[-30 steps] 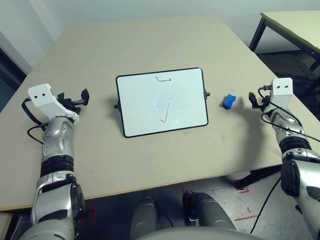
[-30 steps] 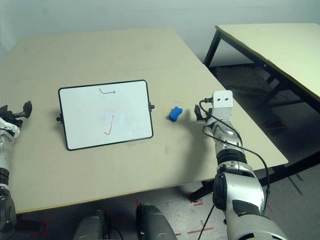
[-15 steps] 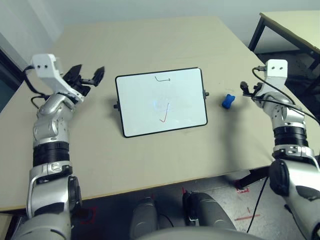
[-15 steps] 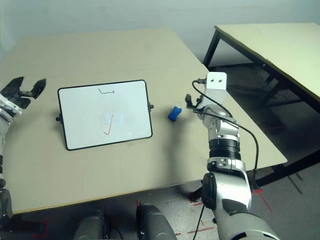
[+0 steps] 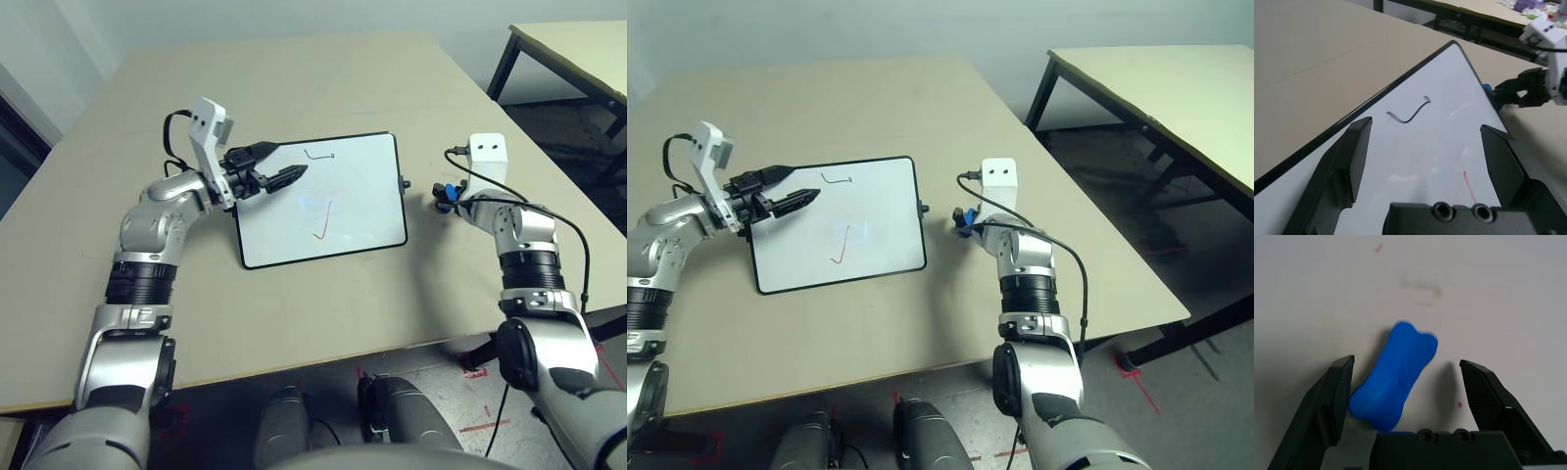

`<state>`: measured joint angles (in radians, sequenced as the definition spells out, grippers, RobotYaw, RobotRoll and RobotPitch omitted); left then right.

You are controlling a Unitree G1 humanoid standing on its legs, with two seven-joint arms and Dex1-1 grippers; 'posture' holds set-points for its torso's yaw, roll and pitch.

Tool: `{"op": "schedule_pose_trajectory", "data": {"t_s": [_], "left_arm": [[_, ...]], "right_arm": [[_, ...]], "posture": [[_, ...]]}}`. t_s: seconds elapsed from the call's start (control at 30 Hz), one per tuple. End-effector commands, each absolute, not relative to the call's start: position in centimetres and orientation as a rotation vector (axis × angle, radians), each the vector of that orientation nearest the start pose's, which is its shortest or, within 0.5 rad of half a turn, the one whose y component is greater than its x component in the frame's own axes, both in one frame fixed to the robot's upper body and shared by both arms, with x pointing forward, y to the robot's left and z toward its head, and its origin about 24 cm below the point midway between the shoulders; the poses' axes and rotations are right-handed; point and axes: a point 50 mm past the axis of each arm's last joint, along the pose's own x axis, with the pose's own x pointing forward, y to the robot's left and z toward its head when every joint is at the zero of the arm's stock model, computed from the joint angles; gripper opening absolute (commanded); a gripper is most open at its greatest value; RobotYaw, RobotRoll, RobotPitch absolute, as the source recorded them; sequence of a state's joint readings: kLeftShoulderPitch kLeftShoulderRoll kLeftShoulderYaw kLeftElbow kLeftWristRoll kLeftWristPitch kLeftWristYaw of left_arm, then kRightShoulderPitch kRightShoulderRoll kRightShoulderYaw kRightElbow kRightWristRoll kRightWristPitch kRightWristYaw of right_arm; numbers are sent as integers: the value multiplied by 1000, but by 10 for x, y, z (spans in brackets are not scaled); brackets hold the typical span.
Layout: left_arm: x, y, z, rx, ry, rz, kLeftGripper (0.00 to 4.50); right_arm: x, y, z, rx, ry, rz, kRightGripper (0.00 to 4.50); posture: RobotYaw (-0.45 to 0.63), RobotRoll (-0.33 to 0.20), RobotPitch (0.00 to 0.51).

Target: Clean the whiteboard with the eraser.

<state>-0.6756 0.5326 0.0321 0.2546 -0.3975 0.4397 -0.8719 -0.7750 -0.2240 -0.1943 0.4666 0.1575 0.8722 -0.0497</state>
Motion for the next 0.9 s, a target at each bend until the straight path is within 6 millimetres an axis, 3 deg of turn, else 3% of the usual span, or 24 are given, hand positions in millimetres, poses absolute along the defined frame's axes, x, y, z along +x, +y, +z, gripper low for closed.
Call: {"op": "schedule_pose_trajectory", "data": {"t_s": [0.03,0.33,0.43,0.63,0.73,0.9], "left_arm": [[340,183,180,115,44,-899,4500],[338,183,180,117,36,-905,4500],[338,184,180,115,34,-895,4500],[338,185,178,108,31,-887,4500],[339,187,179,108,33,-881,4500],[340,193,180,126,39,-863,4500]], "right_arm": [[368,-185,95,25,603,-80,4090],[372,-185,98,-25,594,-71,1269],[373,-186,107,-36,548,-66,633],[375,-186,138,-92,447,-2,565],[372,-180,164,-176,375,107,565],[360,-150,214,-396,261,415,565]], "posture": [[-93,0,70],[-83,0,58],[-84,0,53],[-95,0,42],[-102,0,41],[-112,0,42]]}}
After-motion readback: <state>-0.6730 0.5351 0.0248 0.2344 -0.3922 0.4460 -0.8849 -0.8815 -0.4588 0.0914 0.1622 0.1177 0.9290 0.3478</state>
